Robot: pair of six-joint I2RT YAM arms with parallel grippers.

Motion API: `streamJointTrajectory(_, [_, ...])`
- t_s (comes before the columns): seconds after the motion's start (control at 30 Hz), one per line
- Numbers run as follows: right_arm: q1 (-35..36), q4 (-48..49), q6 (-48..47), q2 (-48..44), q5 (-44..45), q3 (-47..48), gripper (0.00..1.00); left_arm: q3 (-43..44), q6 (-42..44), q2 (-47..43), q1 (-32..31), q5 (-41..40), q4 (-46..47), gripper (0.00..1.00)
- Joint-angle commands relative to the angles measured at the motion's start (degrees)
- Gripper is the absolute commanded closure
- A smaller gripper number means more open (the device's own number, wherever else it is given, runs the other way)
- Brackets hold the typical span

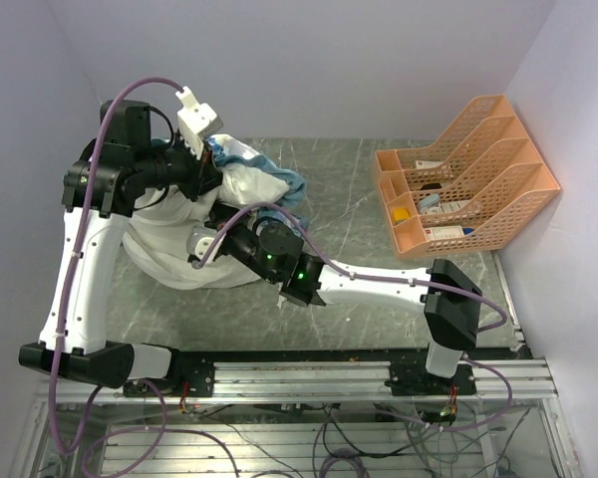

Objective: Remove the pillowcase from the pillow
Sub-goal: Remove the pillow from the pillowcase.

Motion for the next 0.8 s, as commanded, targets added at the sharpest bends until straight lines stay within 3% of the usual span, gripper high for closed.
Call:
streamJointTrajectory(0.0, [1.84,5.52,-1.73,1.81,-5.26,0.1,1.0,2.73,-3.79,1.18,-1.7,6.2,-9.03,0.93])
streamJointTrajectory(0.23, [9.33,6.0,-0.56,-0.13,-5.0,-4.99,1.0,3.45,-8.08,-0.5,-1.72,-2.88,3.06,0.93])
streamJointTrajectory(0.67, [19.3,12.38,10.43,-5.69,-2.35,-16.9,1.0,0.64,-7.73,-5.37,-1.7,-13.31,15.53,0.91])
streamJointTrajectory(0.77, [19.59,14.34,14.4,-7.61,-1.79,-19.9,1.0,0.6,-6.96,-6.18,-1.72,-14.65,16.1,0.86])
